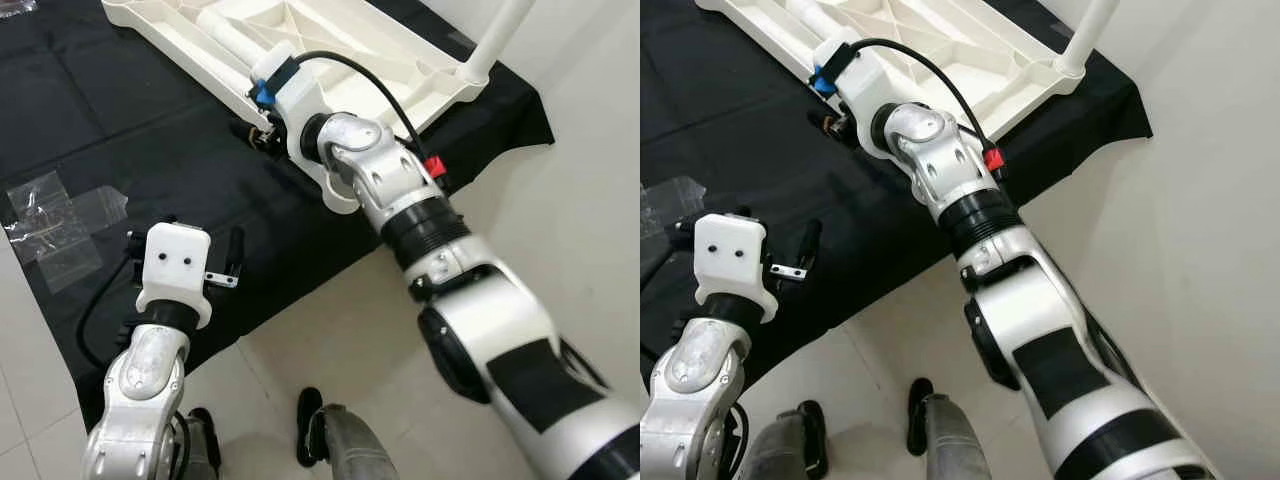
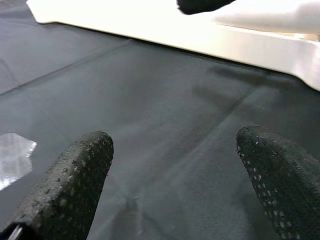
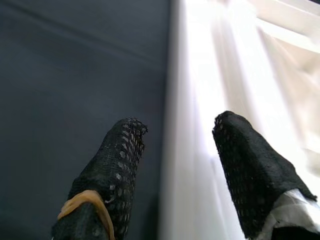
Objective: Building children table
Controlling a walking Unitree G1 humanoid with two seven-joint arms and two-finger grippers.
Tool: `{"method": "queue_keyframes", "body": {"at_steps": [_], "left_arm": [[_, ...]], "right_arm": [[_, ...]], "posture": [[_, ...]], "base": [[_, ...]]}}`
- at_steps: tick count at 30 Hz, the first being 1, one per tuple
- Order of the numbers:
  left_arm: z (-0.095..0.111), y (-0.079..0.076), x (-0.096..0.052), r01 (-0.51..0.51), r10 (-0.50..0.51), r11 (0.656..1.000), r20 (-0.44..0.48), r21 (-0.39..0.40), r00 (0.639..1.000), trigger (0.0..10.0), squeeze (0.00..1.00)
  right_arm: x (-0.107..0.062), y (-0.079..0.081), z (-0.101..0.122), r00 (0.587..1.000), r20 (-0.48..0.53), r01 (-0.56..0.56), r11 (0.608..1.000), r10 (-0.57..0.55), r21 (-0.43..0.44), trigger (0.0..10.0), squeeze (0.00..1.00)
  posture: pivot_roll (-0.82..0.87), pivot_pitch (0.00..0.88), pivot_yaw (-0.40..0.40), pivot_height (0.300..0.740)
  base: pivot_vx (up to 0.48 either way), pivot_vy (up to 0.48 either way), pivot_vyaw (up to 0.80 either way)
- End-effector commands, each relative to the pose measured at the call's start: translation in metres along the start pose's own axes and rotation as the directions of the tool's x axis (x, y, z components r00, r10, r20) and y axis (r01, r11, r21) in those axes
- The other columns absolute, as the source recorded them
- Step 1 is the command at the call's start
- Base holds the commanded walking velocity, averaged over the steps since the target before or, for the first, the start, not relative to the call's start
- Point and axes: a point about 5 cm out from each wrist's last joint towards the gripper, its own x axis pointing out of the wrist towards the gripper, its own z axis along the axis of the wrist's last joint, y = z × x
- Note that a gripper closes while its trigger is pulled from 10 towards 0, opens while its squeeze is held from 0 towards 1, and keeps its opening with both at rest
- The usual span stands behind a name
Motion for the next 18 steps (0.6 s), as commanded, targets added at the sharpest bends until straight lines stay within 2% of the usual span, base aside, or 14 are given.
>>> {"method": "queue_keyframes", "body": {"at_steps": [1,7,8,14,18], "left_arm": [[-0.004,-0.007,-0.001,0.023,-0.023,1.0,-0.016,-0.014,1.0,10.0,0.0],[-0.006,-0.008,0.0,0.035,-0.035,0.999,-0.021,-0.013,0.999,10.0,0.0],[-0.007,-0.008,0.0,0.035,-0.035,0.999,-0.021,-0.013,0.999,10.0,0.0],[-0.009,-0.008,0.001,0.033,-0.033,0.999,-0.025,-0.011,0.999,10.0,0.0],[-0.01,-0.013,0.001,0.04,-0.04,0.999,-0.027,-0.02,0.999,10.0,0.0]], "right_arm": [[-0.002,-0.009,-0.003,0.999,-0.032,0.02,0.998,-0.022,-0.057,10.0,0.0],[-0.009,-0.026,-0.011,0.993,-0.106,0.033,0.996,-0.042,-0.078,10.0,0.0],[-0.011,-0.027,-0.015,0.99,-0.139,-0.009,0.997,-0.003,-0.081,10.0,0.0],[-0.015,-0.028,-0.022,0.977,-0.194,-0.088,0.996,0.087,0.001,10.0,0.0],[-0.021,-0.036,-0.021,0.97,-0.208,-0.116,0.991,0.128,0.068,10.0,0.0]], "posture": [[-0.03,0.279,-0.186,0.74],[-0.02,0.261,-0.177,0.74],[-0.03,0.257,-0.173,0.74],[-0.04,0.248,-0.167,0.74],[-0.04,0.239,-0.163,0.74]], "base": [[0.0,0.0,0.0],[0.0,0.0,0.0],[0.0,0.0,0.0],[0.0,0.0,0.0],[0.0,0.0,0.0]]}}
